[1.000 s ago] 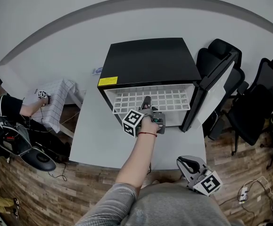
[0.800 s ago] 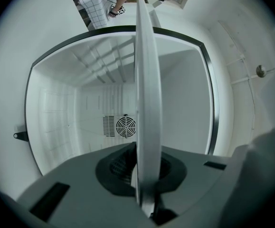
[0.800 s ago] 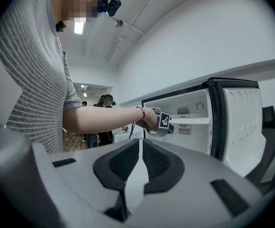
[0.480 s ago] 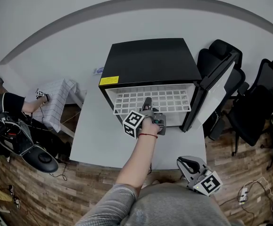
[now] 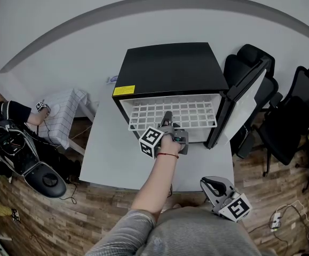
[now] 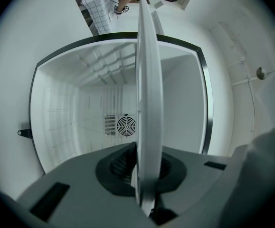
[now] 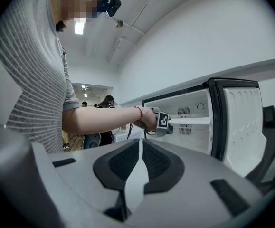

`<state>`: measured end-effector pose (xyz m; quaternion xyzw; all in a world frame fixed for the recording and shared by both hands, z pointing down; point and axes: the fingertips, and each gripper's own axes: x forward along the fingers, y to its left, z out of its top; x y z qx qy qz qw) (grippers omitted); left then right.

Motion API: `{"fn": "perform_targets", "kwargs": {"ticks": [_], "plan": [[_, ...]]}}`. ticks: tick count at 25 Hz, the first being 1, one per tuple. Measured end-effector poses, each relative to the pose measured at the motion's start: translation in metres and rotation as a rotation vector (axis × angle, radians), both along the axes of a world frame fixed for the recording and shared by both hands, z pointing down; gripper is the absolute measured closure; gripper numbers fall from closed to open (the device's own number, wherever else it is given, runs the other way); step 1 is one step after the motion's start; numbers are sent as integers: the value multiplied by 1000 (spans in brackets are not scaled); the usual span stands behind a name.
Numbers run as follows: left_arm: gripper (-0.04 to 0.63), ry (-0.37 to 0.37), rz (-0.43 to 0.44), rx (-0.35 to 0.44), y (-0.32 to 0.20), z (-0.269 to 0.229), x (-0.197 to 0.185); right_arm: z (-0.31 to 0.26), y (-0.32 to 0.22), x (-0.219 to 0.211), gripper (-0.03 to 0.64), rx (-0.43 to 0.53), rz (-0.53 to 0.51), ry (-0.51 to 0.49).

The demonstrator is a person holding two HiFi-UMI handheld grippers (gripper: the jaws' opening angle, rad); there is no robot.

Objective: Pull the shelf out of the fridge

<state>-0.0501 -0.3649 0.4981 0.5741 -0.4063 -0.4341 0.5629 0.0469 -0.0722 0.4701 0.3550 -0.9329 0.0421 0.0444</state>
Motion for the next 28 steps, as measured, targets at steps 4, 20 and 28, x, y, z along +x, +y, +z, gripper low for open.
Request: {"fn": "perform_targets", "kwargs": {"ticks": [4,20,28], "plan": [[560,2,2,0,4,0,0,0,1,-1,603,-5,-1,-2],[560,13,2,-2,18,-1,-1,1,-2,-5,603,-6,-10,-5],[560,19,8,-1,20,-1,-1,1,-6,-8,603,-3,-17,-11]]}}
